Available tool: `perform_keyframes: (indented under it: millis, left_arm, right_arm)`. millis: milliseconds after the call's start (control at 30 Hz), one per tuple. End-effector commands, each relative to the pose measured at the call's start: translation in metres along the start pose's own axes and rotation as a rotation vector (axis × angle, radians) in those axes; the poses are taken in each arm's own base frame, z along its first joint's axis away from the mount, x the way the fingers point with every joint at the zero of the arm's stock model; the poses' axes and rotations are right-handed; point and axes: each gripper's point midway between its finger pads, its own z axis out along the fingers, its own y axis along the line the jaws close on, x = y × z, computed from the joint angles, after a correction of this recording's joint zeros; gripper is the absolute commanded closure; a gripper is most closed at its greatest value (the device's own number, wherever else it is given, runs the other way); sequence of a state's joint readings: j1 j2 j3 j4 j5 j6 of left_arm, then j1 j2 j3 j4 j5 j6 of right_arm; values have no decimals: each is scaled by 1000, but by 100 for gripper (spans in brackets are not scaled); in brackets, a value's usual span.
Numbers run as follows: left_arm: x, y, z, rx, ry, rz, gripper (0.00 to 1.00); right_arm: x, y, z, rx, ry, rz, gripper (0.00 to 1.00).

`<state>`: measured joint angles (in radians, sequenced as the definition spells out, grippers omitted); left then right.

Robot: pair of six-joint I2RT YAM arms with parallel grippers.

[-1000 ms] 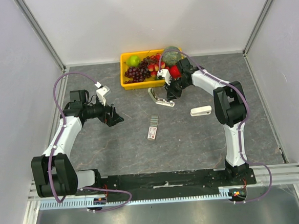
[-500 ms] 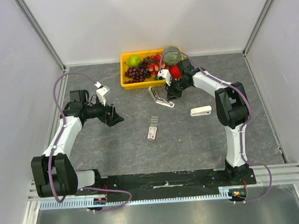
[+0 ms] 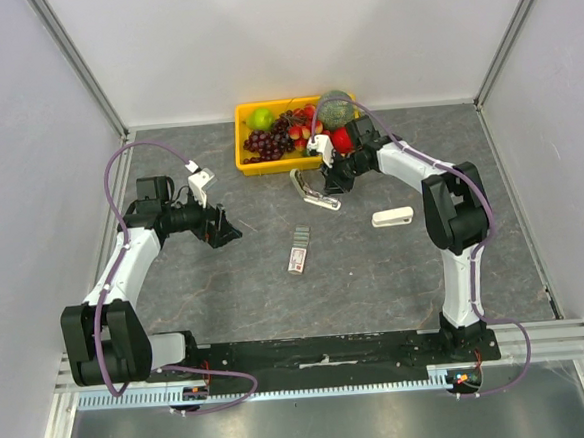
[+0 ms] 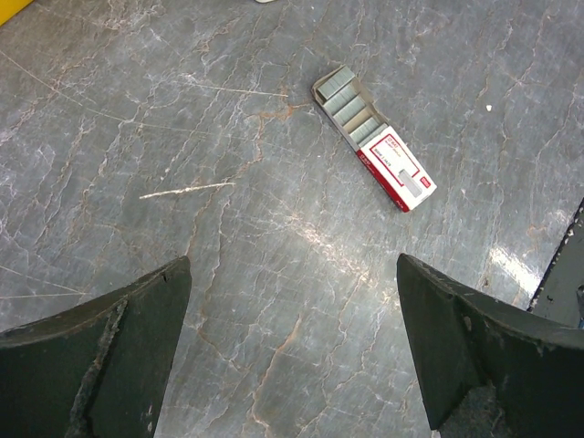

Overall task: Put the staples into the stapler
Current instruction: Install the staple into the stapler.

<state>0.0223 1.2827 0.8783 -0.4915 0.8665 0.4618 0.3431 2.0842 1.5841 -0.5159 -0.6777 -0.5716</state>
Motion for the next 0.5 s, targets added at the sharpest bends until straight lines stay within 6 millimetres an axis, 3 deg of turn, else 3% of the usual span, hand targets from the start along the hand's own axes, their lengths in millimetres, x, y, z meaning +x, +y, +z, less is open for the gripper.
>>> perform_keyframes:
  millis: [0, 467]
  left_arm:
    - [-6, 1, 1, 11, -28, 27, 0]
    - [-4, 1, 1, 13, -25, 22, 0]
  right_arm:
    - [-14, 4, -7, -9, -40, -71, 84]
    - [-2, 10, -1, -50, -10, -73, 84]
